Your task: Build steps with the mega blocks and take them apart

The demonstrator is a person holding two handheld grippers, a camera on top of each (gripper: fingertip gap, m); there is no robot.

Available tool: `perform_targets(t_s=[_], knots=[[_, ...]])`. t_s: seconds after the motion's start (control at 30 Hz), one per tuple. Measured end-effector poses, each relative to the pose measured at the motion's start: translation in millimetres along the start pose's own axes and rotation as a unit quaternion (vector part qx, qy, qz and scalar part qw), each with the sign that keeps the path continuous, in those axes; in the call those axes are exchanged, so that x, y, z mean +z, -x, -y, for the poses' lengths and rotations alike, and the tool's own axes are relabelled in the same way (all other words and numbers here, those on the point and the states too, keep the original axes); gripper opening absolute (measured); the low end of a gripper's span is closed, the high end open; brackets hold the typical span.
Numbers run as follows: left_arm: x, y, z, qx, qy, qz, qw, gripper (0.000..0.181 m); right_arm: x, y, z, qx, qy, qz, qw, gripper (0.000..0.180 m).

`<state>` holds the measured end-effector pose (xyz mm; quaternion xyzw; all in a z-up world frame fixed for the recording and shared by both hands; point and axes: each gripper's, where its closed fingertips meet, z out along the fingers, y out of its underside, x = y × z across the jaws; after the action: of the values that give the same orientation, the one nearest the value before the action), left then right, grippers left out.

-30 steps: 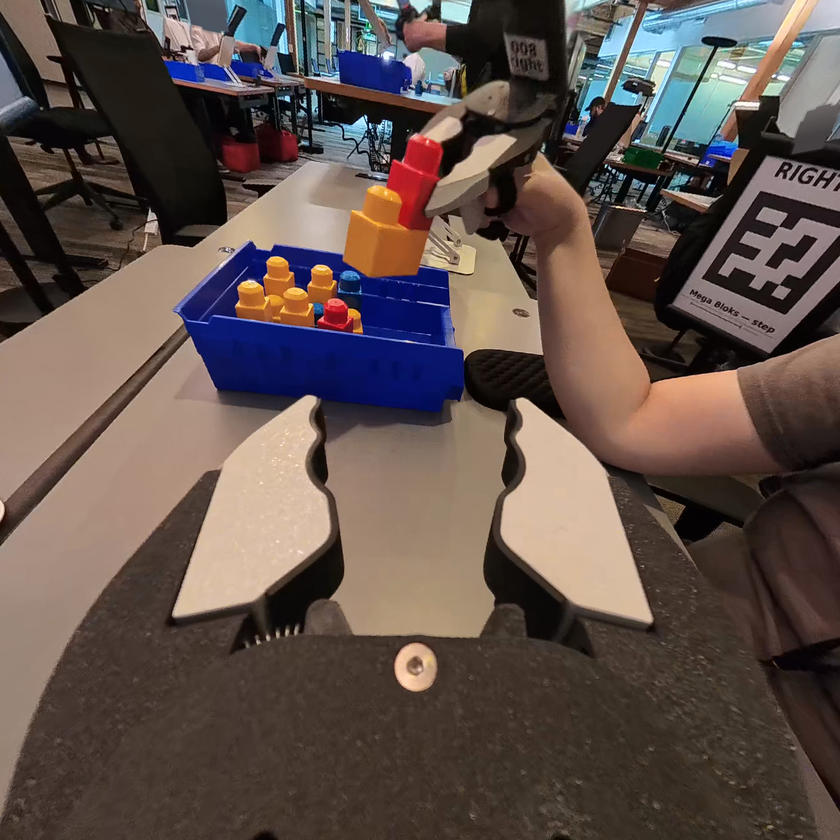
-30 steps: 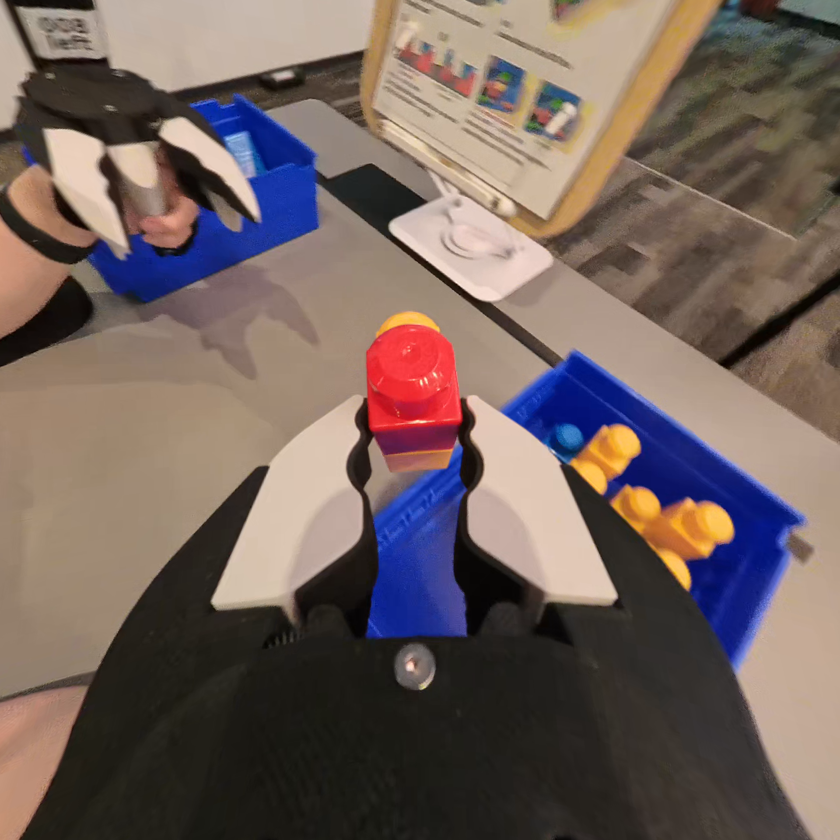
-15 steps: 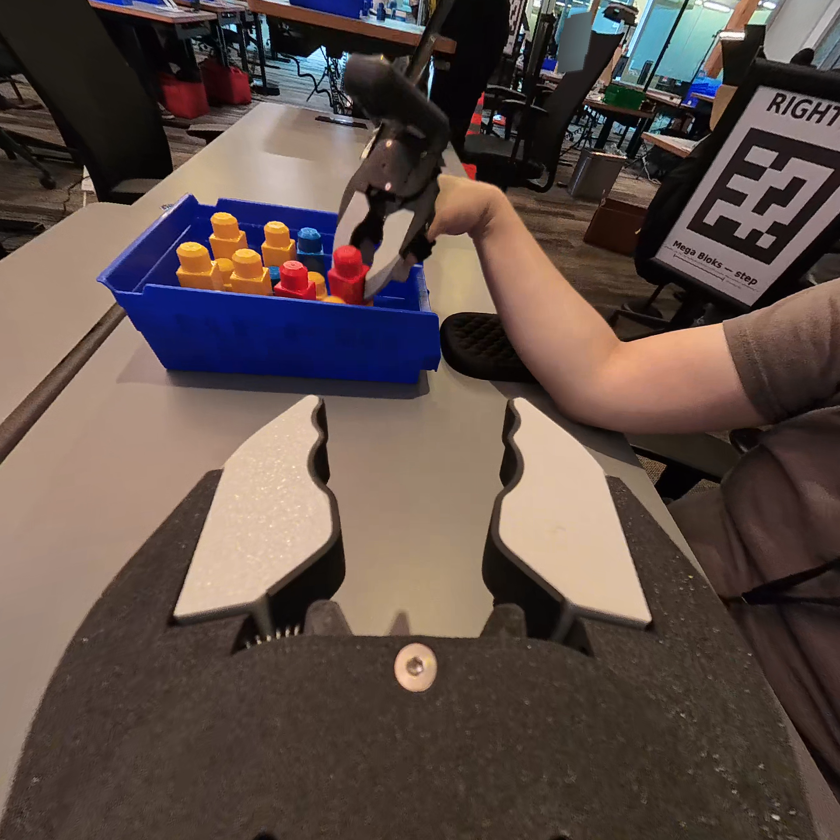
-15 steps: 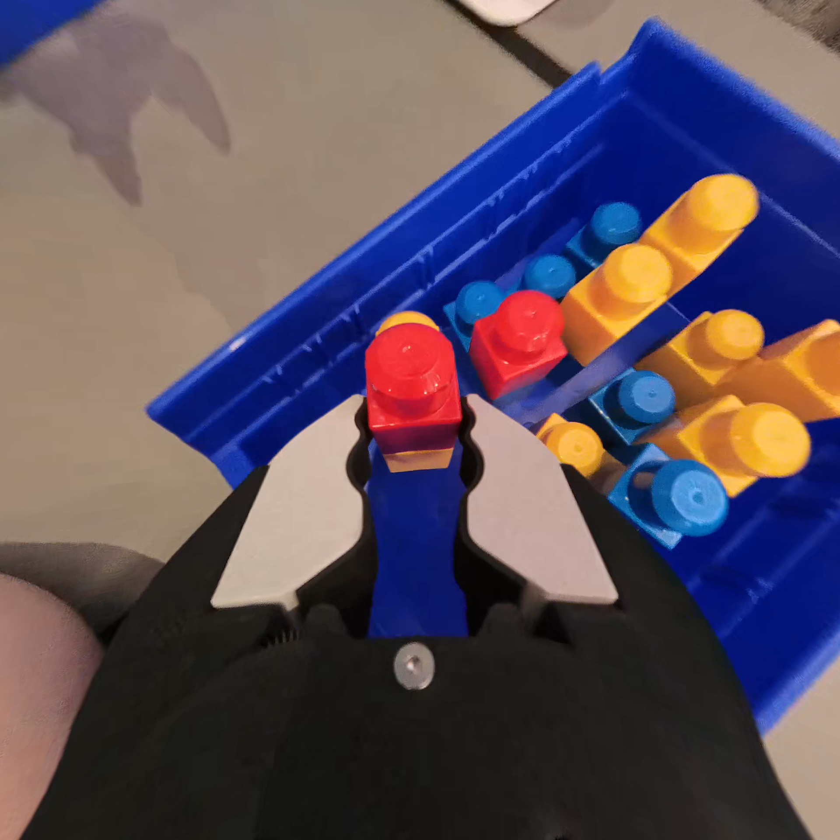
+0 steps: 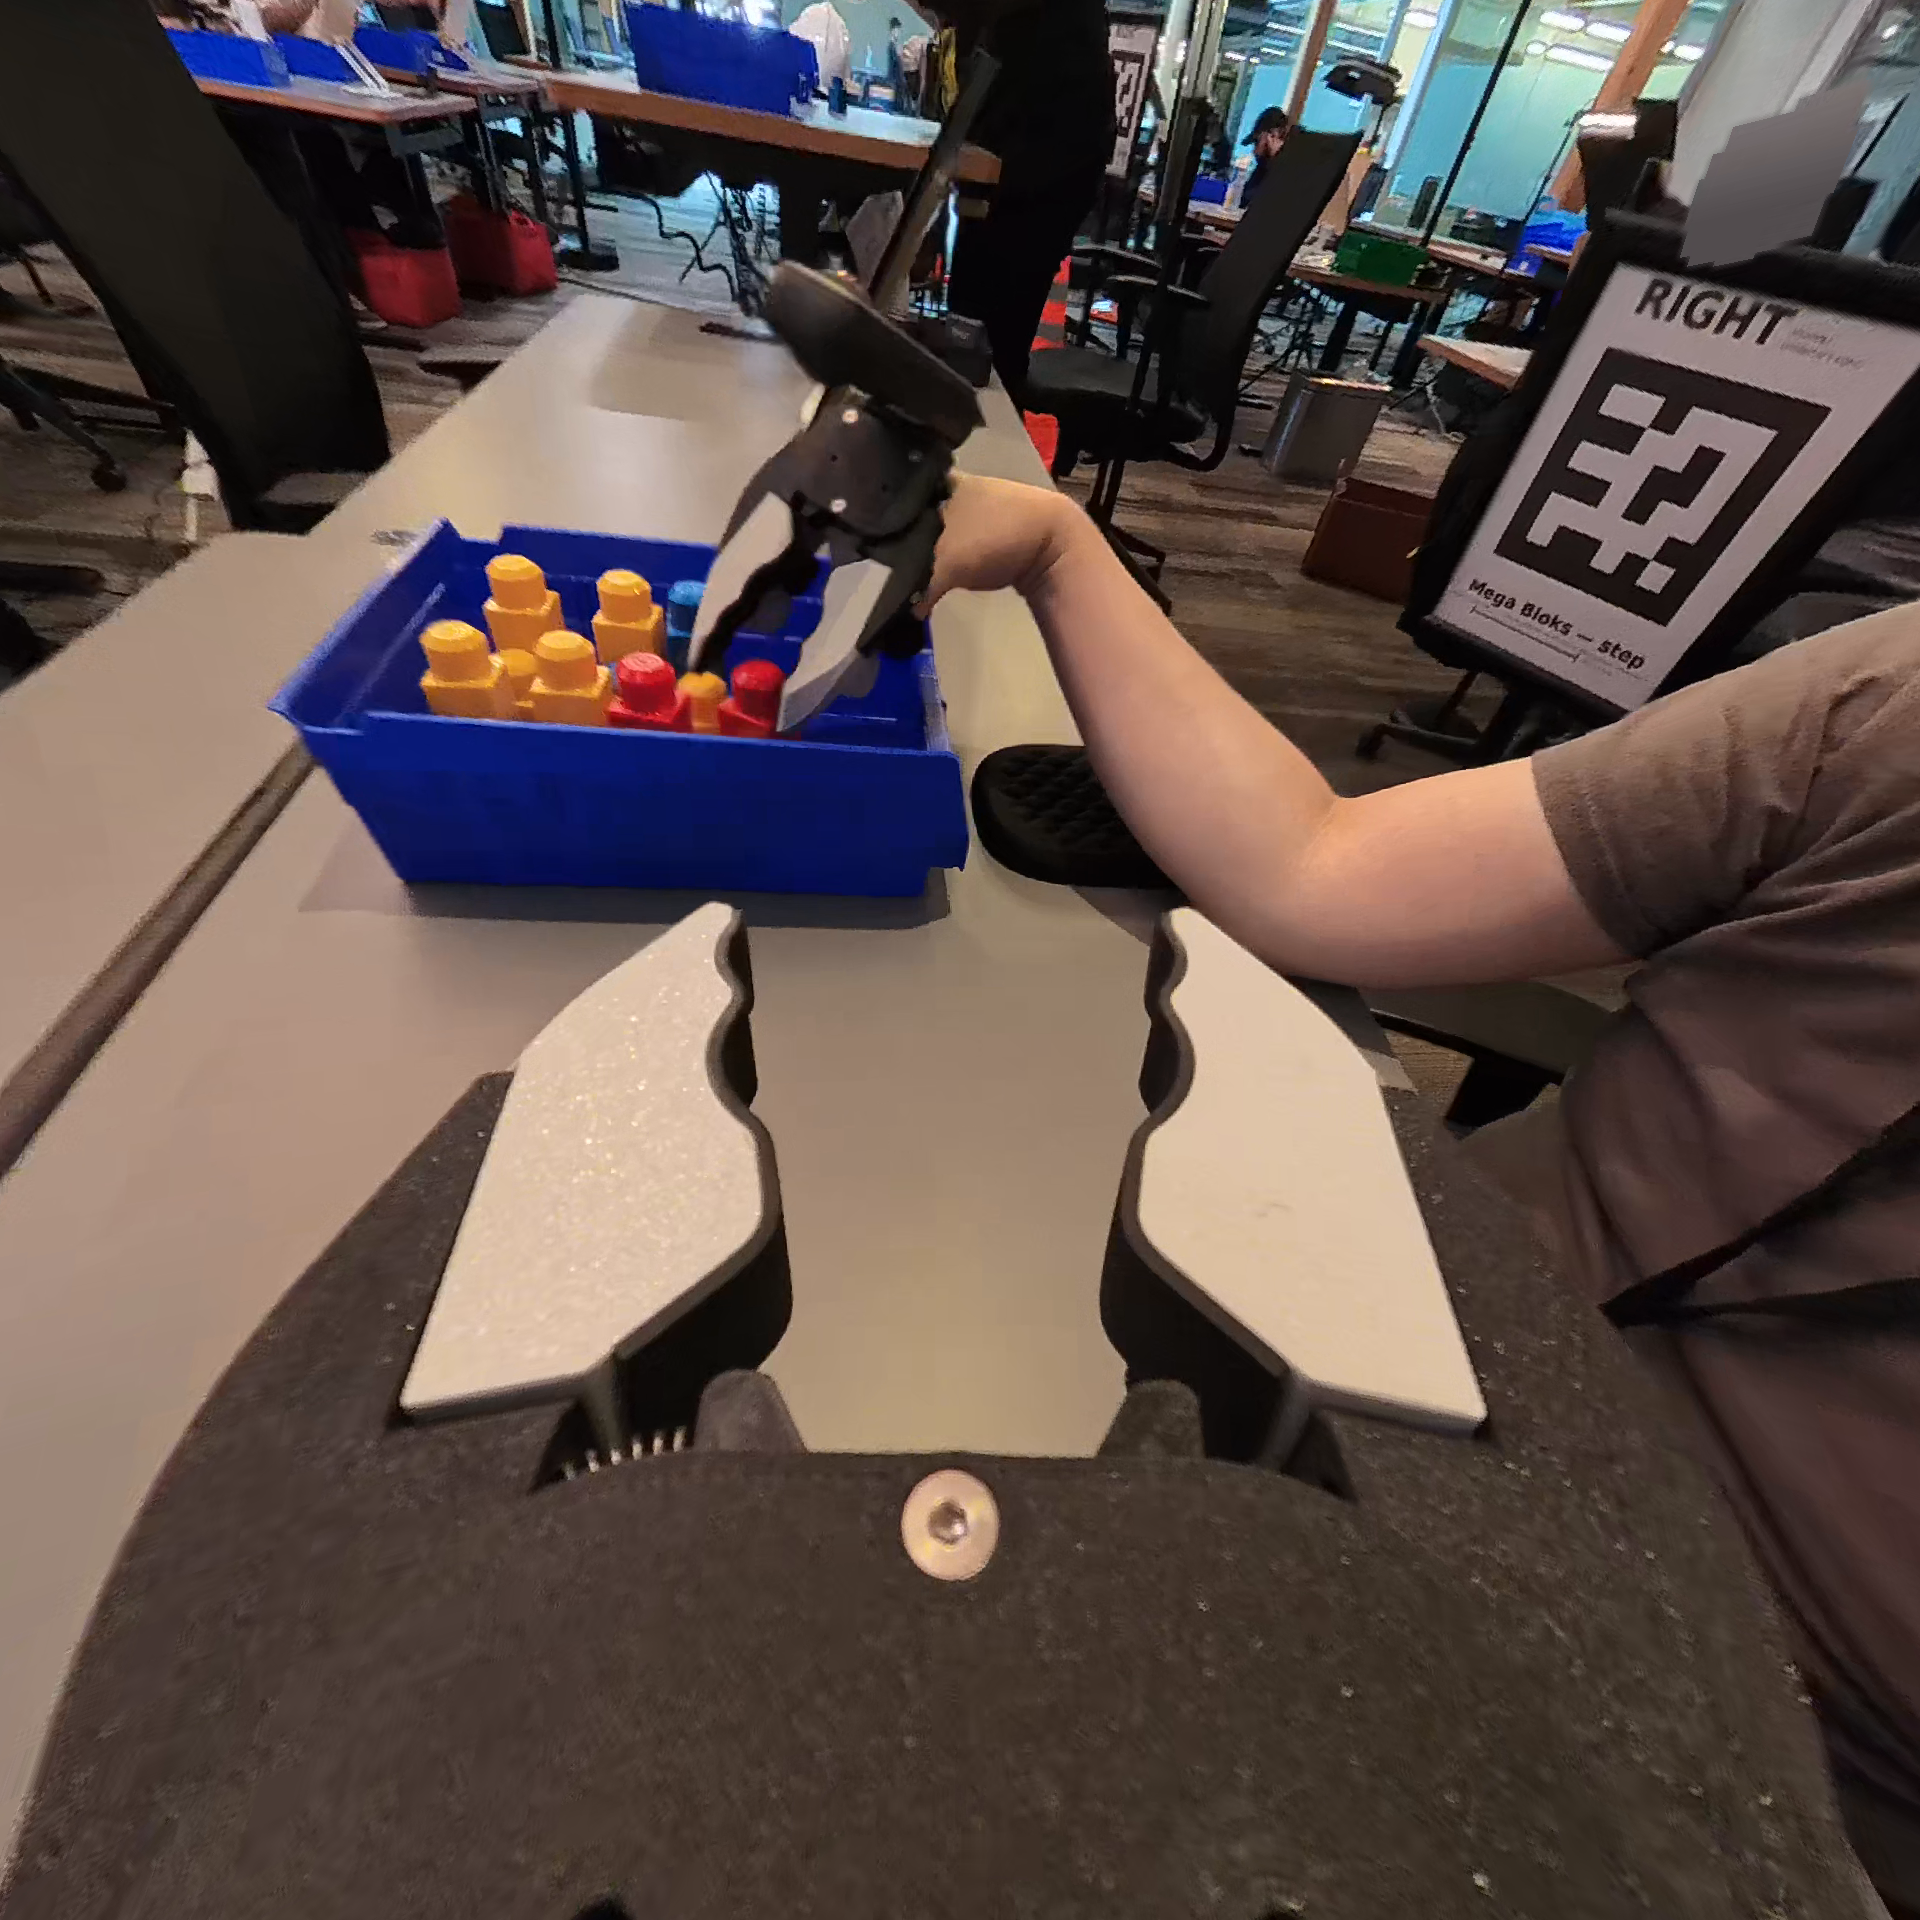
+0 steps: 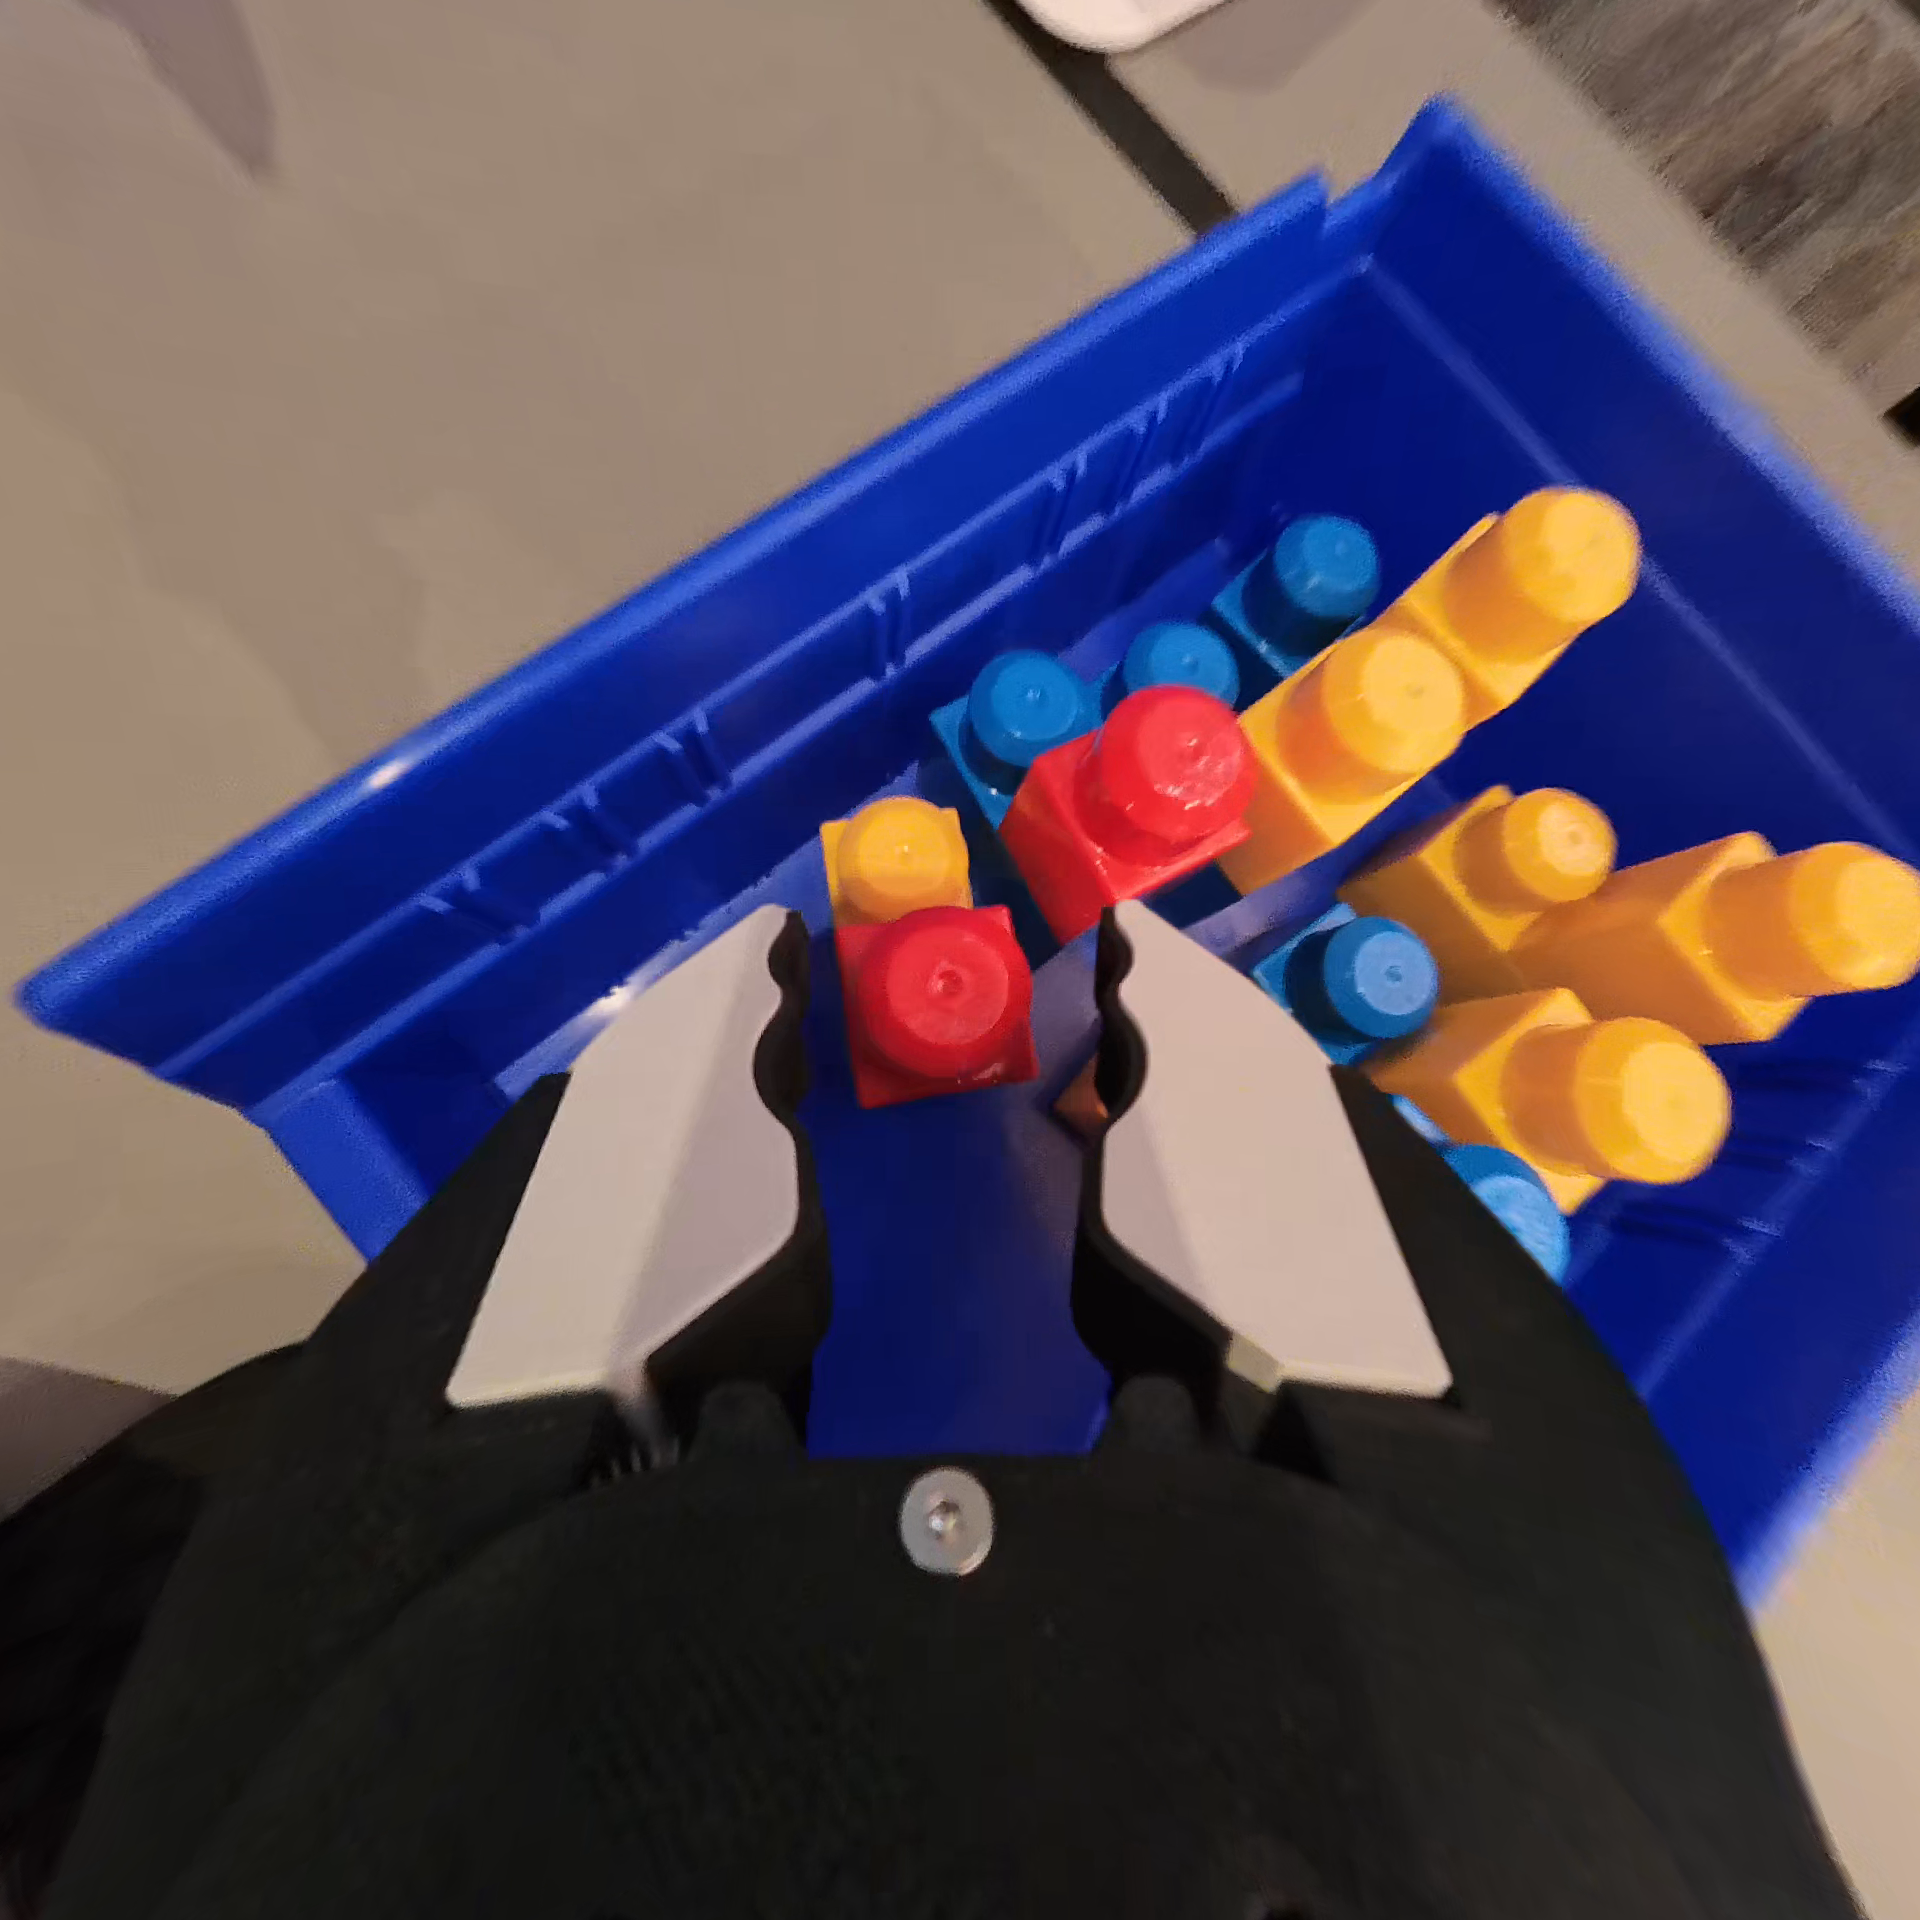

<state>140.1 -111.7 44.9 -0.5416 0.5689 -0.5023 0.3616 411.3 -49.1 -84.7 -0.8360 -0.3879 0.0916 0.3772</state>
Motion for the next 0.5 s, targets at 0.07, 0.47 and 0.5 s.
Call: perform_targets(t_s=[0.07, 0.47, 0.5], knots=[[-24, 1, 10, 0.019, 0.002, 0.034, 0.999, 0.072, -20, -4, 12, -0.012, -0.02, -0.036, 0.999, 0.056], [-250, 81, -94, -0.088, 0.187, 0.425, 0.881, 0.063, -100, -18, 96, -0.003, -0.216, -0.154, 0.964, 0.053], [-246, 80, -105, -0.095, 0.198, 0.399, 0.89, 0.063, -96, -17, 95, -0.007, -0.205, -0.153, 0.967, 0.053]])
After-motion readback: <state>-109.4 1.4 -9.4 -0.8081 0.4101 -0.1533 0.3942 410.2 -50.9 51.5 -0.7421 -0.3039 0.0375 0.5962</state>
